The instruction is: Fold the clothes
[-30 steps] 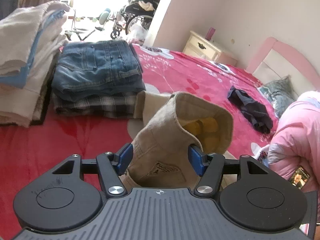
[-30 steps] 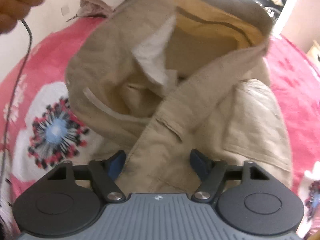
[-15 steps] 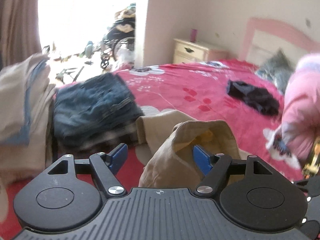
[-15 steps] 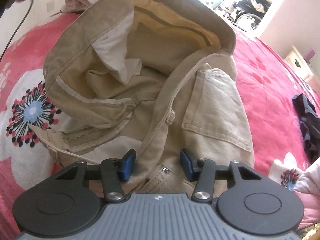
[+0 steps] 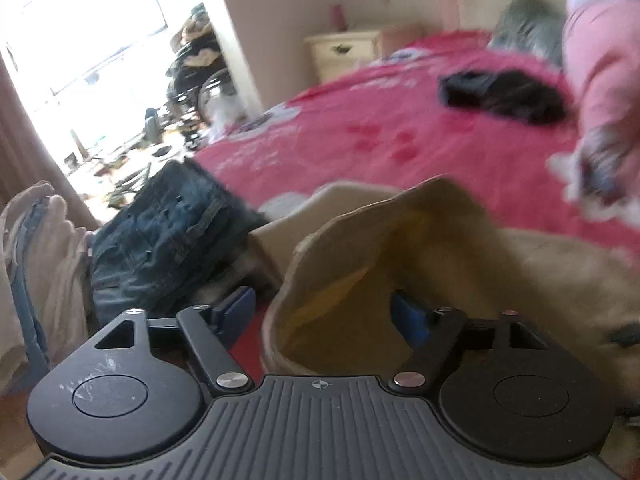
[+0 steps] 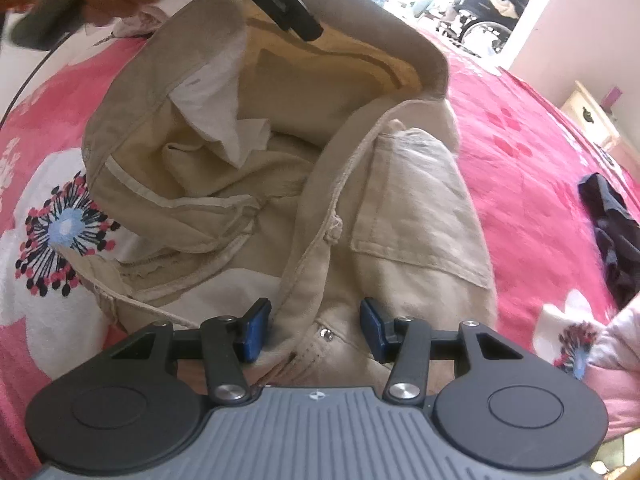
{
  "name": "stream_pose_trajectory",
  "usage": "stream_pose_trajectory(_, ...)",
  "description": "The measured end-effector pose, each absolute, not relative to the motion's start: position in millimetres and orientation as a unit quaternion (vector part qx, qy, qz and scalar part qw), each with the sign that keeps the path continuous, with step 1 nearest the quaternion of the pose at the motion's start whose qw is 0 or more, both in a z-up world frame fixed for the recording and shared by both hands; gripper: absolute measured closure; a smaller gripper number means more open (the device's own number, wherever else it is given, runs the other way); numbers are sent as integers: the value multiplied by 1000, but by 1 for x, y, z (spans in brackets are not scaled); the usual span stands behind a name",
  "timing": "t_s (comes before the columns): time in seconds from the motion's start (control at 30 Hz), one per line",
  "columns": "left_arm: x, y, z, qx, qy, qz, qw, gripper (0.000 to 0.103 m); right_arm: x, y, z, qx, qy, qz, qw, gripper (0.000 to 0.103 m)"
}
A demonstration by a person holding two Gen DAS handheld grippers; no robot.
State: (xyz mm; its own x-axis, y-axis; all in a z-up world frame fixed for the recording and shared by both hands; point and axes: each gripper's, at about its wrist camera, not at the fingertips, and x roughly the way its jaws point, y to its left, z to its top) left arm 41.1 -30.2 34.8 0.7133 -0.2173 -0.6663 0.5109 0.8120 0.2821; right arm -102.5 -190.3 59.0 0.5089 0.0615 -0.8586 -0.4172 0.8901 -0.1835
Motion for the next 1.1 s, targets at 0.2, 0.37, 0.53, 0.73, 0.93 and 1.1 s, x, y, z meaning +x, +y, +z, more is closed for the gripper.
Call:
stream_pose_trajectory(0.2, 65, -32, 26, 200, 344, -194, 897, 83, -104, -191, 54, -190, 474, 137, 849, 54)
stream_pose_trajectory(0.37, 53, -7, 46, 126, 325, -164, 923, 98, -115, -195, 63, -205, 439, 121, 867, 77)
stream_pose_trajectory(0.53, 29, 35, 83, 68, 282, -122, 949, 99, -127, -203, 89, -265, 350, 56, 897, 83)
stream_pose_trajectory(0.73, -4, 76, 126, -21, 248, -119, 961, 99, -130, -233, 137, -357, 196, -73, 910, 91)
stream_pose_trajectory(0.93, -39, 74, 167, -73, 203, -190, 958, 99, -109, -267, 225, -414, 36, -190, 889, 95)
stream_pose_trajectory(1.1, -64, 57, 237, -102, 130, -269, 949, 99, -82, -288, 304, -453, -63, -247, 854, 95)
